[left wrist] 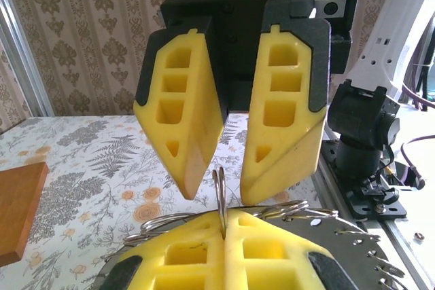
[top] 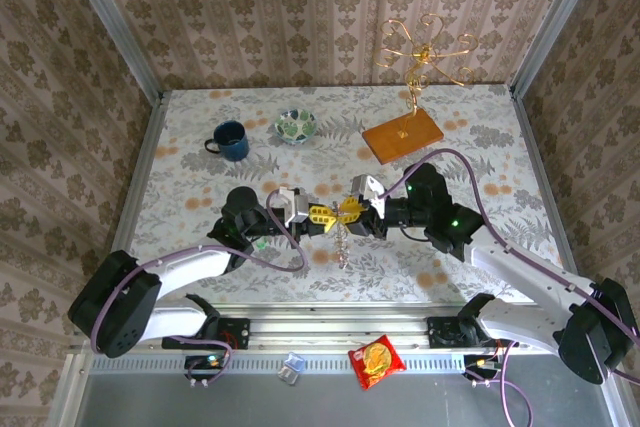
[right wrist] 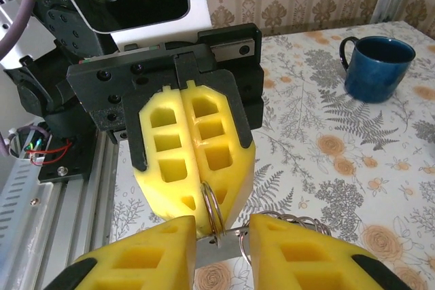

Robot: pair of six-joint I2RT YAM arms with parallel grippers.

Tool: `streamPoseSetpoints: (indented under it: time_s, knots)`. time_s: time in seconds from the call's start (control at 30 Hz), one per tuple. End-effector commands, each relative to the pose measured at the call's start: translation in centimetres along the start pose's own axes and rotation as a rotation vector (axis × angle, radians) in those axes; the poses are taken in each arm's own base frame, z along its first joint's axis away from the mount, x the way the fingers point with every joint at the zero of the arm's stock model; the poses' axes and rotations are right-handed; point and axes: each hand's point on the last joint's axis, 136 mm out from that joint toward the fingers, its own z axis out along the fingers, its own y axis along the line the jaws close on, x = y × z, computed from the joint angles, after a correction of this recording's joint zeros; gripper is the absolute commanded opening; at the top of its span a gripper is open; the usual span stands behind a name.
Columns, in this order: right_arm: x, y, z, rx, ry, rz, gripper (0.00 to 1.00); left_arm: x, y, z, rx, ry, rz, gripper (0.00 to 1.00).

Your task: Put the keys on the keyring

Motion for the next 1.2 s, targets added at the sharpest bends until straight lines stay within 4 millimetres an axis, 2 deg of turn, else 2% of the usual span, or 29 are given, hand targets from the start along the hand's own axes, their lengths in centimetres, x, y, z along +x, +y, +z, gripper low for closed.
streamPoseSetpoints:
  time_s: [0.0, 0.07, 0.2, 0.23, 0.3, 0.33, 0.53, 0.67, 0.9, 1.07, 1.17]
  knots:
    - [-1.6, 0.0, 0.1, -0.031, -0.05, -0.007, 0.24, -1.2, -0.6, 0.0, 0.038, -0.046, 0.026, 0.0]
    - [-1.9, 0.1, 0.2, -0.043, -0.058, -0.003, 0.2, -1.1, -0.7, 0.0, 0.042, -0.046, 0.024, 0.0]
    - [-2.0, 0.4, 0.2, -0.066, -0.055, -0.005, 0.0, -1.1, -0.4, 0.0, 0.023, -0.045, 0.021, 0.0]
    - [-1.9, 0.5, 0.2, -0.071, -0.044, -0.007, 0.0, -1.1, -0.2, -0.1, 0.014, -0.044, 0.022, 0.05]
    - [-1.6, 0.6, 0.1, -0.072, -0.013, -0.022, 0.0, -1.0, 0.2, -0.2, -0.014, -0.037, 0.018, 0.26]
    - [-1.3, 0.5, -0.1, -0.062, 0.014, -0.031, 0.0, -0.8, 0.4, -0.4, -0.029, -0.027, 0.017, 0.28]
    - [0.8, 0.4, -0.6, -0.046, 0.243, -0.128, 0.0, 0.5, 0.5, -0.9, -0.056, 0.101, 0.029, 0.25]
    - [1.8, 0.8, -0.5, -0.07, 0.373, -0.19, 0.0, 0.5, 0.4, -1.0, -0.049, 0.142, 0.045, 0.25]
    - [0.8, 0.9, 0.2, -0.094, 0.444, -0.271, 0.0, 0.3, 0.4, -0.6, -0.022, 0.145, 0.044, 0.23]
    - [-0.1, 1.3, 1.0, -0.118, 0.44, -0.292, 0.0, 0.4, 0.4, -0.4, -0.009, 0.149, 0.042, 0.16]
    - [-0.3, 1.7, 1.4, -0.132, 0.436, -0.291, 0.0, 0.2, 0.4, -0.4, -0.003, 0.144, 0.049, 0.07]
